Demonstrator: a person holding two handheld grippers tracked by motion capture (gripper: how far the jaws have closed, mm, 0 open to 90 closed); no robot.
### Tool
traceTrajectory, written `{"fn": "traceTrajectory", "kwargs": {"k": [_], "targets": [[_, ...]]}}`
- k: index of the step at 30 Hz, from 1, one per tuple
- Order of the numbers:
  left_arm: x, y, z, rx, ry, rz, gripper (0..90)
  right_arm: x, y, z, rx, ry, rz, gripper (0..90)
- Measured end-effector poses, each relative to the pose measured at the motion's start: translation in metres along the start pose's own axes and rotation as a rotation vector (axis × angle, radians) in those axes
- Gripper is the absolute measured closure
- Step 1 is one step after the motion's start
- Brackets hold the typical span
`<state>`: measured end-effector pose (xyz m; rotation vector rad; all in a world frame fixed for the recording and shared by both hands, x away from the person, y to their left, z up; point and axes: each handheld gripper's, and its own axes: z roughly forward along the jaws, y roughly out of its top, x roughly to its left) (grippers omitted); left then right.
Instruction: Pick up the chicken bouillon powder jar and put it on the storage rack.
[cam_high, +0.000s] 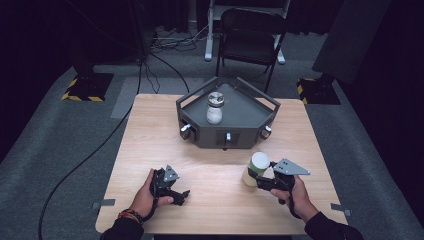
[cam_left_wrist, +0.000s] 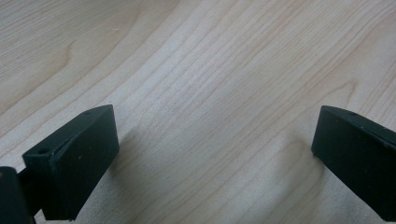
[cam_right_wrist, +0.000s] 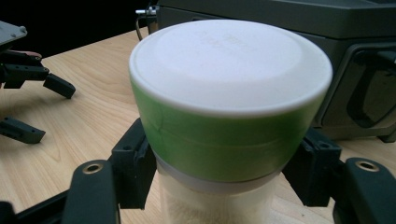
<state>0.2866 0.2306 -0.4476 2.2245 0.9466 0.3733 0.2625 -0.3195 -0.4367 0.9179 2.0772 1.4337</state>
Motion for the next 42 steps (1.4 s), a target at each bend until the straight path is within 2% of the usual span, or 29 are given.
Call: {"fn": "traceTrajectory", "kwargs": {"k": [15,24,32,42], "targets": [[0.000,0.000,0.000,-0.001,0.000,-0.001,0.2,0.006,0.013,-0.002,-0.014,-0.050,-0.009,34.3],[0.000,0.000,0.000,0.000,0.000,-0.001,0.1,0.009,0.025,-0.002,-0.029,-0.074,0.001,34.3],[0.000,0.000,0.000,0.000,0.000,0.000,0.2,0.010,0.040,-0.002,-0.040,-0.094,0.006,34.3],[0.000,0.000,0.000,0.000,0.000,0.000,0.2,0.010,0.069,-0.001,-0.068,-0.123,0.001,34.4]]}}
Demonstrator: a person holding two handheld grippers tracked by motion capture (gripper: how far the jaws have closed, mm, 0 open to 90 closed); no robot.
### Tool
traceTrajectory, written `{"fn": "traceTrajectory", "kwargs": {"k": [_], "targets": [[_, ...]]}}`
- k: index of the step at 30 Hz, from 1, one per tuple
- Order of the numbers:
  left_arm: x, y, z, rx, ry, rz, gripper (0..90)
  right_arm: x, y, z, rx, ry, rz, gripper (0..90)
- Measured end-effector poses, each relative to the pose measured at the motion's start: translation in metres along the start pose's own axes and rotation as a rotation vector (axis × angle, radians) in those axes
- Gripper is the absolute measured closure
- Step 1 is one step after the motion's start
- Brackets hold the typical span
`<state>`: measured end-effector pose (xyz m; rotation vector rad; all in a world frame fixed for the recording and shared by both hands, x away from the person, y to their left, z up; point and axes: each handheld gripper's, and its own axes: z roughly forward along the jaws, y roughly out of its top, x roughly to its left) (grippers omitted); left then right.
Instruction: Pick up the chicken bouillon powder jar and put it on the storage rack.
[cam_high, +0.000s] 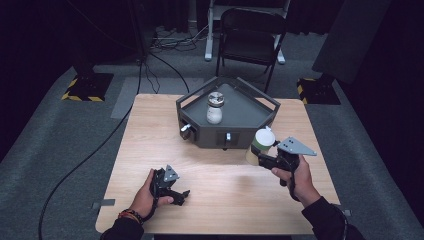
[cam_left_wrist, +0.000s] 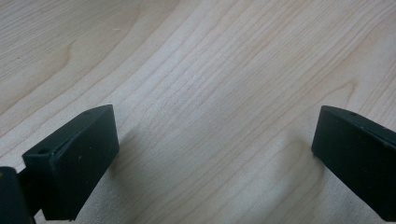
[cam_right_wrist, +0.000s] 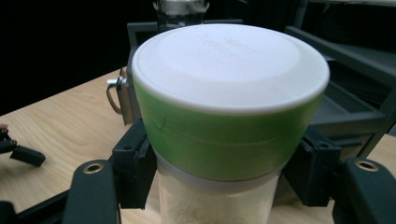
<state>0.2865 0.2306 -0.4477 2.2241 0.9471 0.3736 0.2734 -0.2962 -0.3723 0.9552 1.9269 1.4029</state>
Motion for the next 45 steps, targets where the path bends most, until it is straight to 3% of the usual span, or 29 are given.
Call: {"fn": "traceTrajectory", "kwargs": {"k": [17,34,45], "targets": [[0.000,0.000,0.000,0.000,0.000,0.000,0.1,0.001,0.042,0.010,-0.017,-0.049,0.000,34.5],[0.000,0.000,0.000,0.000,0.000,0.001,0.2,-0.002,0.066,0.022,-0.034,-0.097,-0.011,34.5],[0.000,0.000,0.000,0.000,0.000,0.000,0.2,-0.009,0.076,0.044,-0.030,-0.132,0.006,34.5]]}}
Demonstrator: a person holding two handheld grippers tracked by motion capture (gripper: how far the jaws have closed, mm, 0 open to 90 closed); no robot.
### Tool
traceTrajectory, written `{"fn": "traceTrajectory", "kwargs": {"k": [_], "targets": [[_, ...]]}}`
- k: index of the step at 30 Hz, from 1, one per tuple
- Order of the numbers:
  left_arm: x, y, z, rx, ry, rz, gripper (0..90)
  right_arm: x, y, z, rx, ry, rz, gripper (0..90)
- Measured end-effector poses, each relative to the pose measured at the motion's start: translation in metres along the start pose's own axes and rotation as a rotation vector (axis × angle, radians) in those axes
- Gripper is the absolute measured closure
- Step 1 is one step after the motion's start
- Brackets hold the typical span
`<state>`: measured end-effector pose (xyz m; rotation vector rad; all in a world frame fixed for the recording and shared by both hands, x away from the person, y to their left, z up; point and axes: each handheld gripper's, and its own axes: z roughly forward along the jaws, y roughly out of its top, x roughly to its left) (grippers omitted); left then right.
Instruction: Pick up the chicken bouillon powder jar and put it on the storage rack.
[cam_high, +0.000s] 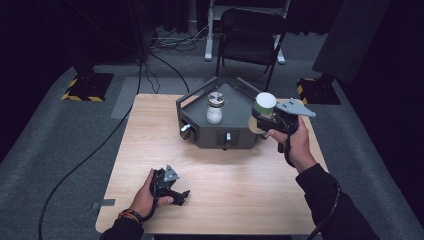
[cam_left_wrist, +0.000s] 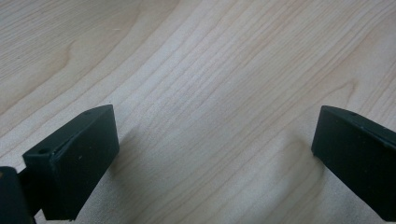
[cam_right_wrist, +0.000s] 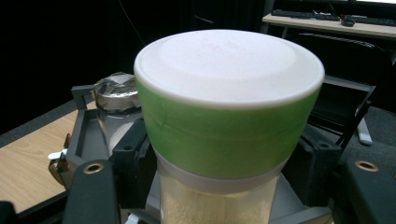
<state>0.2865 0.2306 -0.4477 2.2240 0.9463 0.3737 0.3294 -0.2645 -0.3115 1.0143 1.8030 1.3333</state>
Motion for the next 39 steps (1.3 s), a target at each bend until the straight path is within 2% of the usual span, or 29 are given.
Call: {"fn": "traceTrajectory", "kwargs": {"k": [19,39], "targets": [[0.000,0.000,0.000,0.000,0.000,0.000,0.2,0.004,0.009,0.038,0.007,-0.010,0.003,34.4],[0.000,0.000,0.000,0.000,0.001,0.001,0.2,0.007,0.002,0.068,0.013,-0.025,0.013,34.3]]}}
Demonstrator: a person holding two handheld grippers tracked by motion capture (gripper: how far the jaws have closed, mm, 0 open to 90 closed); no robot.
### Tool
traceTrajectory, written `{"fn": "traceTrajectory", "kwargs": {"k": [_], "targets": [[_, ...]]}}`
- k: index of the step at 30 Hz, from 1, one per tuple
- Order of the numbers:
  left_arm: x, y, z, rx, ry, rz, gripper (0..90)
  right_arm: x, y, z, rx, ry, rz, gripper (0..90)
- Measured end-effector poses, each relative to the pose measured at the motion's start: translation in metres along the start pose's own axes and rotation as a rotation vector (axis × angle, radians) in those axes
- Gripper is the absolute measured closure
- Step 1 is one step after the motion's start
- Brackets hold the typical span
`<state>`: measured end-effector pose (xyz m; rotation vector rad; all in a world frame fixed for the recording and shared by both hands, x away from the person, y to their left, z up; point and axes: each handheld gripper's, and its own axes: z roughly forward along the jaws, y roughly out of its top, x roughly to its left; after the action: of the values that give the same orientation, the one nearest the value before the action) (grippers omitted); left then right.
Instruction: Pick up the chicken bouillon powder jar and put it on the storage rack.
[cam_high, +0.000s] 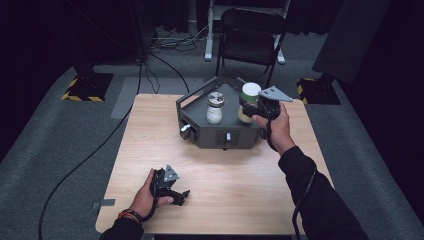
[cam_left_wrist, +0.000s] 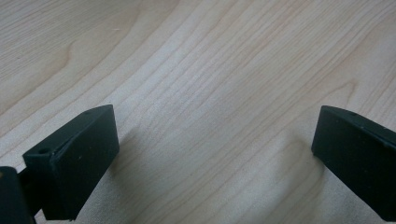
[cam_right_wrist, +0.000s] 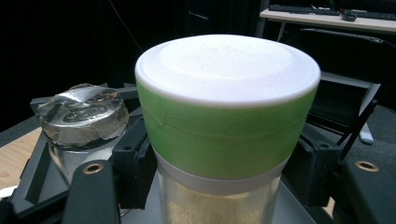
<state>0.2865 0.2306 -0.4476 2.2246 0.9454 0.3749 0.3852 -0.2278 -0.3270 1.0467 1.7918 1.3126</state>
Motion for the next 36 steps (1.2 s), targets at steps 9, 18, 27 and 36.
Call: {"fn": "traceTrajectory", "kwargs": {"k": [9,18,27,36], "targets": [[0.000,0.000,0.000,0.000,0.000,0.000,0.2,0.002,-0.005,0.009,0.020,0.003,0.004,34.2],[0.000,0.000,0.000,0.000,0.000,0.000,0.2,0.003,-0.007,0.013,0.029,0.006,0.011,34.0],[0.000,0.000,0.000,0.000,-0.002,-0.001,0.2,0.002,-0.010,0.014,0.033,0.005,0.011,33.9],[0.000,0.000,0.000,0.000,-0.002,0.000,0.2,-0.003,-0.016,0.011,0.019,-0.006,0.003,30.7]]}}
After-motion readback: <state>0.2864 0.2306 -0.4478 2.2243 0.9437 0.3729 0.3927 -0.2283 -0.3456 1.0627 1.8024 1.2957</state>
